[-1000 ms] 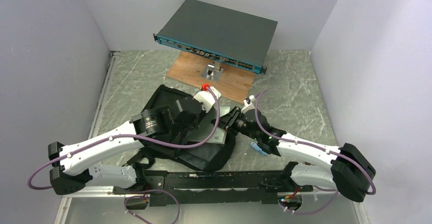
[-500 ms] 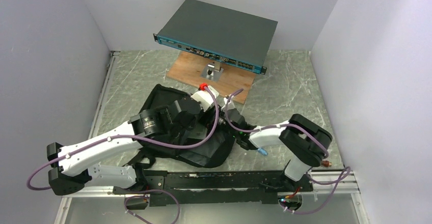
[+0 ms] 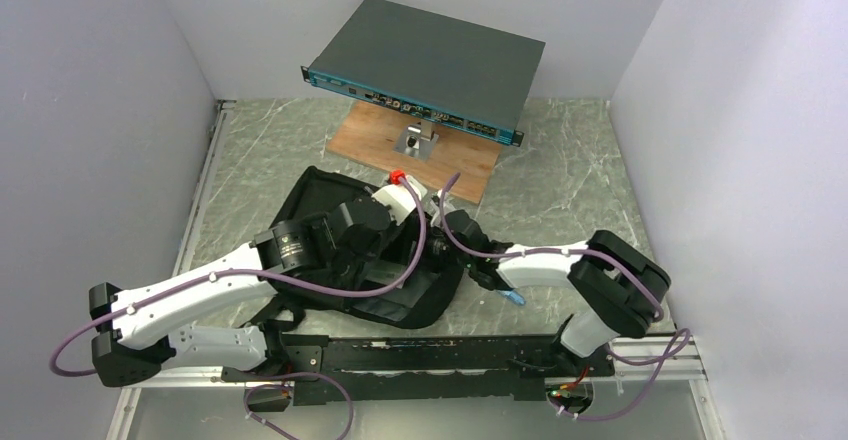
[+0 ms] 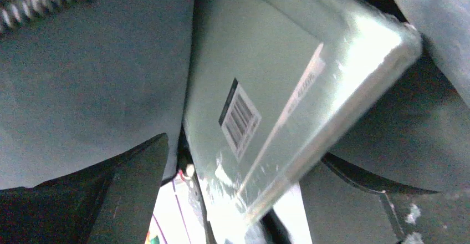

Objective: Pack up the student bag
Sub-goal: Place the book in the student bag.

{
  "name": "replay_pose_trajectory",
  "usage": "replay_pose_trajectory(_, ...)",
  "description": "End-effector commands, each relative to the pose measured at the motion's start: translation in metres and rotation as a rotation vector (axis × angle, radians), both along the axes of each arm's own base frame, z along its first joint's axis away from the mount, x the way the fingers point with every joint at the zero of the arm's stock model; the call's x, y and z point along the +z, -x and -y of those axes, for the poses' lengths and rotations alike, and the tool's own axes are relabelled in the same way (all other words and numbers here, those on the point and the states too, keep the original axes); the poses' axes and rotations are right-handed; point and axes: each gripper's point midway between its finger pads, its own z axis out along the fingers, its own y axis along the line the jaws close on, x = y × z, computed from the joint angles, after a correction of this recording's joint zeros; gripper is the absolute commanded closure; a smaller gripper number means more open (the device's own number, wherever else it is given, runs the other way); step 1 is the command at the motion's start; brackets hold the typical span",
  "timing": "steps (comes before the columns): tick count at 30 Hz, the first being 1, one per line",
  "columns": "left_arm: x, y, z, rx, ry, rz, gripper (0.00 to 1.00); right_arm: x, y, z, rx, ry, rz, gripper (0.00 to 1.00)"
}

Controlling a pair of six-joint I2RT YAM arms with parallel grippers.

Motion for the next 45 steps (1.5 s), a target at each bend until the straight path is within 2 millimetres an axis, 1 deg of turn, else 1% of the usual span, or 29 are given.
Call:
replay_pose_trajectory(1, 0.014, 0.001, 0.007, -0.027, 0.078, 0.024, 1.0, 0.034, 0.002, 0.005, 0.074, -0.089, 0.149, 0.2)
replay_pose_trajectory(3, 0.015, 0.002, 0.007, -0.031, 0.077, 0.018, 1.0, 0.039, 0.0, 0.0, 0.096, -0.094, 0.178, 0.29)
replay_pose_trajectory(4, 0.015, 0.002, 0.008, -0.034, 0.081, 0.018, 1.0, 0.044, -0.003, -0.005, 0.098, -0.109, 0.198, 0.4)
replay_pose_trajectory(5, 0.014, 0.003, 0.009, -0.036, 0.086, 0.017, 1.0, 0.045, -0.006, -0.009, 0.096, -0.124, 0.208, 0.49)
replay_pose_trajectory(7, 0.015, 0.004, 0.009, -0.036, 0.099, 0.009, 1.0, 0.048, -0.016, -0.02, 0.081, -0.165, 0.222, 0.62)
replay_pose_trajectory(8, 0.016, 0.005, 0.008, -0.034, 0.103, 0.002, 1.0, 0.055, -0.021, -0.027, 0.077, -0.196, 0.238, 0.7)
replay_pose_trajectory(11, 0.017, 0.005, 0.004, -0.025, 0.108, 0.015, 1.0, 0.078, -0.035, -0.052, 0.073, -0.295, 0.291, 0.85)
replay_pose_trajectory(12, 0.018, 0.003, 0.001, -0.014, 0.103, 0.026, 1.0, 0.083, -0.037, -0.06, 0.078, -0.31, 0.299, 0.86)
replay_pose_trajectory(14, 0.022, 0.002, -0.004, 0.003, 0.094, 0.034, 1.0, 0.084, -0.04, -0.071, 0.103, -0.305, 0.294, 0.82)
replay_pose_trajectory(15, 0.024, 0.001, -0.006, 0.005, 0.089, 0.043, 1.0, 0.081, -0.042, -0.071, 0.097, -0.29, 0.286, 0.78)
replay_pose_trajectory(16, 0.025, 0.001, -0.006, 0.004, 0.088, 0.045, 1.0, 0.078, -0.042, -0.068, 0.086, -0.274, 0.287, 0.7)
replay_pose_trajectory(17, 0.025, 0.001, -0.006, 0.004, 0.087, 0.046, 1.0, 0.073, -0.041, -0.064, 0.079, -0.261, 0.28, 0.57)
replay_pose_trajectory(19, 0.024, 0.002, -0.005, 0.003, 0.089, 0.039, 1.0, 0.06, -0.033, -0.054, 0.076, -0.237, 0.247, 0.42)
replay_pose_trajectory(21, 0.021, 0.003, -0.004, 0.003, 0.092, 0.028, 1.0, 0.05, -0.027, -0.042, 0.069, -0.207, 0.241, 0.32)
replay_pose_trajectory(22, 0.019, 0.003, -0.003, 0.0, 0.093, 0.026, 1.0, 0.045, -0.023, -0.036, 0.066, -0.197, 0.238, 0.28)
replay_pose_trajectory(23, 0.019, 0.003, -0.002, -0.006, 0.098, 0.025, 1.0, 0.037, -0.02, -0.031, 0.068, -0.183, 0.227, 0.27)
replay_pose_trajectory(25, 0.02, 0.004, 0.001, -0.019, 0.103, 0.019, 1.0, 0.031, -0.017, -0.029, 0.086, -0.172, 0.217, 0.29)
replay_pose_trajectory(28, 0.019, 0.006, 0.004, -0.031, 0.088, 0.005, 1.0, 0.028, -0.015, -0.034, 0.111, -0.189, 0.214, 0.33)
replay_pose_trajectory(31, 0.015, 0.005, 0.004, -0.026, 0.088, 0.002, 1.0, 0.029, -0.017, -0.043, 0.115, -0.225, 0.209, 0.44)
replay_pose_trajectory(33, 0.011, 0.007, 0.003, -0.023, 0.088, -0.011, 1.0, 0.033, -0.019, -0.051, 0.12, -0.255, 0.2, 0.57)
replay_pose_trajectory(34, 0.01, 0.007, 0.003, -0.021, 0.089, -0.016, 1.0, 0.034, -0.019, -0.055, 0.124, -0.266, 0.2, 0.6)
replay_pose_trajectory(35, 0.009, 0.007, 0.003, -0.021, 0.09, -0.016, 1.0, 0.036, -0.019, -0.06, 0.129, -0.274, 0.201, 0.62)
replay_pose_trajectory(37, 0.01, 0.007, 0.002, -0.02, 0.091, -0.007, 1.0, 0.038, -0.021, -0.07, 0.152, -0.283, 0.198, 0.62)
replay_pose_trajectory(38, 0.011, 0.006, 0.002, -0.019, 0.091, -0.007, 1.0, 0.041, -0.022, -0.074, 0.164, -0.293, 0.206, 0.62)
replay_pose_trajectory(41, 0.012, 0.007, 0.002, -0.016, 0.097, -0.008, 1.0, 0.044, -0.025, -0.079, 0.169, -0.288, 0.23, 0.61)
replay_pose_trajectory(42, 0.011, 0.006, 0.002, -0.017, 0.102, -0.004, 1.0, 0.046, -0.025, -0.077, 0.169, -0.282, 0.237, 0.6)
replay_pose_trajectory(43, 0.008, 0.006, 0.003, -0.017, 0.104, -0.008, 1.0, 0.043, -0.022, -0.071, 0.167, -0.267, 0.236, 0.59)
replay_pose_trajectory(44, 0.006, 0.007, 0.004, -0.019, 0.108, -0.017, 1.0, 0.048, -0.021, -0.066, 0.161, -0.265, 0.25, 0.58)
replay_pose_trajectory(45, 0.003, 0.008, 0.006, -0.02, 0.11, -0.028, 1.0, 0.044, -0.018, -0.056, 0.15, -0.233, 0.252, 0.57)
